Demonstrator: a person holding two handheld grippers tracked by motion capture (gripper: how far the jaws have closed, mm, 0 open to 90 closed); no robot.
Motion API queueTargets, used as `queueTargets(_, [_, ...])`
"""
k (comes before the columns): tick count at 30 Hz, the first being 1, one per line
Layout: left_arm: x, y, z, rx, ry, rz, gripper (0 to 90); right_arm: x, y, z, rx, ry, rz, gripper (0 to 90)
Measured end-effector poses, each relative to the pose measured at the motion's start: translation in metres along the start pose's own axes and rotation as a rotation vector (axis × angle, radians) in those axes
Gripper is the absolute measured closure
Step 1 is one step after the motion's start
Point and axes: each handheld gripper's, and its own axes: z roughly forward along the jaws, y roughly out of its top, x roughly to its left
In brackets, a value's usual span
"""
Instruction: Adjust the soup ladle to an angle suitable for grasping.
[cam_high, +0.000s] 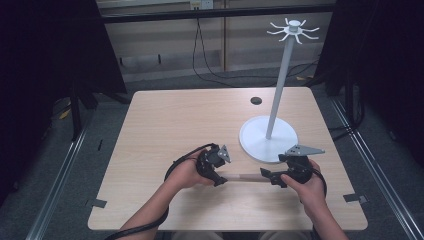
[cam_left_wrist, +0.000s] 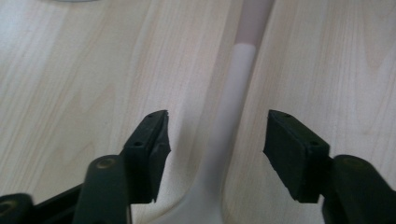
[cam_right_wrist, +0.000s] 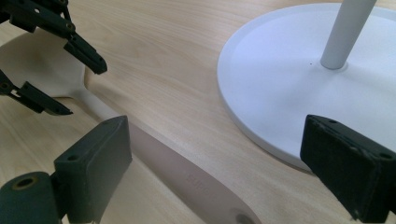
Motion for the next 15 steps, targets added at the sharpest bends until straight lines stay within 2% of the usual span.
queueTargets(2, [0.0,0.002,0.003,0.01,0.005,0.013,45.3,-0.001,0.0,0.0,0.0,0.0,0.0,8.3])
queueTargets(4, [0.0,0.003,0.007,0.034,-0.008,0.033,49.9,-0.001,0.0,-0.001,-0.003,0.0,0.0,8.4])
queueTargets(7, [0.001,0.003,0.012,0.05,-0.025,0.043,57.1,-0.003,0.0,-0.001,-0.005,-0.001,0.005,8.4])
queueTargets(8, [0.002,0.003,0.014,0.059,-0.033,0.06,58.8,-0.003,0.0,-0.001,-0.006,-0.003,0.008,8.4])
queueTargets(10, [0.003,0.002,0.015,0.055,-0.062,0.048,65.8,-0.005,-0.001,-0.002,-0.003,-0.008,0.013,8.5])
queueTargets(13, [0.003,0.001,0.015,0.063,-0.065,0.063,74.1,-0.007,-0.002,-0.002,-0.006,-0.013,0.02,8.5])
queueTargets(14, [0.002,0.002,0.014,0.066,-0.06,0.111,75.1,-0.008,-0.002,-0.003,-0.008,-0.016,0.024,8.6])
queueTargets(15, [0.001,0.001,0.014,0.072,-0.072,0.106,76.4,-0.009,-0.002,-0.004,-0.009,-0.019,0.028,8.6])
